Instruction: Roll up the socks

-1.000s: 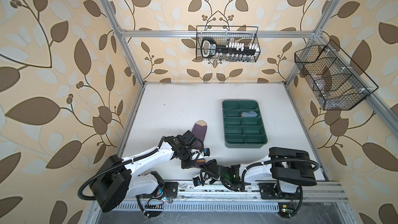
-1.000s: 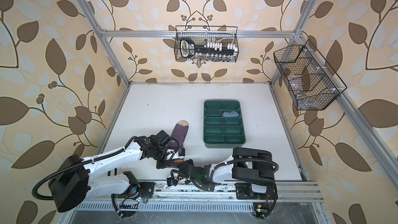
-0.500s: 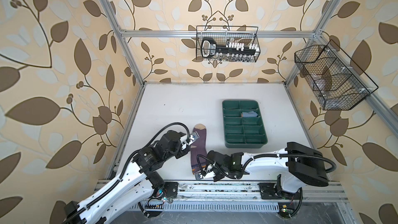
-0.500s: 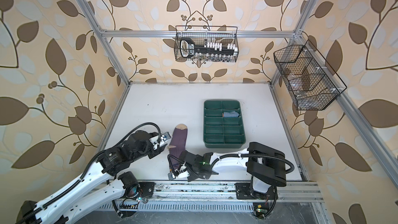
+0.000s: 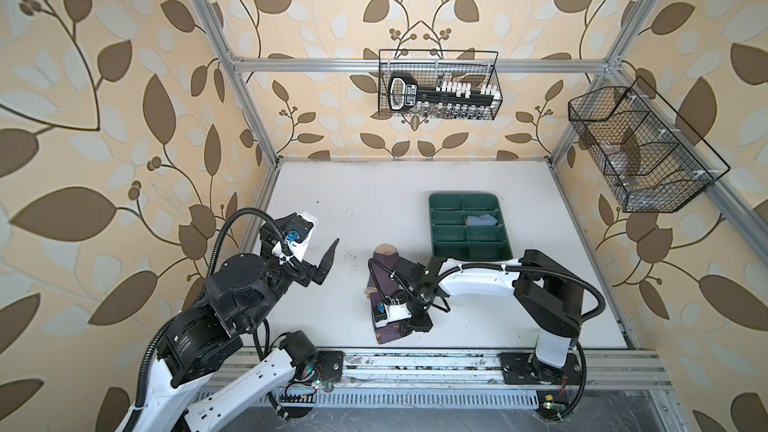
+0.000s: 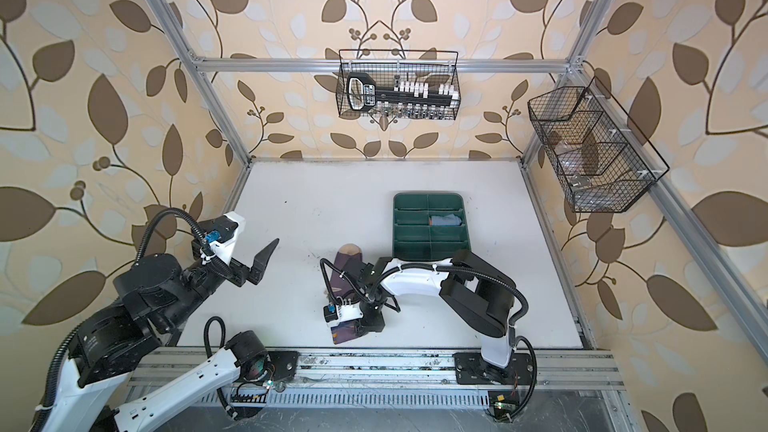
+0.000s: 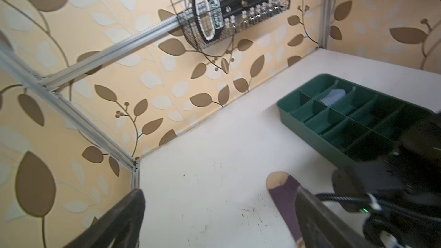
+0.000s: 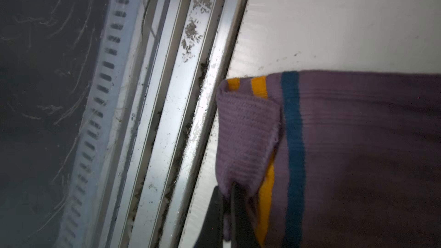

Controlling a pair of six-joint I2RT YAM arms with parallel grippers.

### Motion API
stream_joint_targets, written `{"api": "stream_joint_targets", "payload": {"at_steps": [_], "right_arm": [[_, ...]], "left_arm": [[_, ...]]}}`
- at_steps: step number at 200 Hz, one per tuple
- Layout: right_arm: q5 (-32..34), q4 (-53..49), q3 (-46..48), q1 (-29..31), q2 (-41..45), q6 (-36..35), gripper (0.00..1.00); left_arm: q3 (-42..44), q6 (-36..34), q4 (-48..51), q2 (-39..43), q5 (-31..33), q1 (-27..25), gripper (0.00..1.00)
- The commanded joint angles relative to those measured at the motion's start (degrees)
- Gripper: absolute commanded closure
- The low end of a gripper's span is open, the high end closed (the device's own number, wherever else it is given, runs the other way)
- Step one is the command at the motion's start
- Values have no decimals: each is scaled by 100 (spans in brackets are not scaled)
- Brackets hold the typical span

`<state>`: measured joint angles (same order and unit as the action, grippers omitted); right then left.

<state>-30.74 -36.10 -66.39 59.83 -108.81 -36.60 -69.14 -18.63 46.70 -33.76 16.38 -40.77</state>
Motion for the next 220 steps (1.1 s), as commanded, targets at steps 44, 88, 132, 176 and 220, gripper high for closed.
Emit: {"api": "stream_joint_targets", "payload": {"at_steps": [44,88,132,176,220], "right_arm": [[-605,-933,-448,-374,-892,-83,100],[-737,-1019,-701,-558,-1178,-110,100],[-803,-1142,-915,-724,-1392,-180,100],[-868,-1200,-1052,-835,-1584,-202,100],[-1013,-1073,-1047,-1015,-1677,-72,100]], "left_arm": [[-217,-1382,1276,-761,-1548,-15,2],[838,-1203,1037,-498,-1676,-415,5],[1810,-941,680,-825,509,-2938,5],[2324,-98,-42,-1933,1918,-4888,16],[2938,394,-780,-2194,2043,-5678,16]]}}
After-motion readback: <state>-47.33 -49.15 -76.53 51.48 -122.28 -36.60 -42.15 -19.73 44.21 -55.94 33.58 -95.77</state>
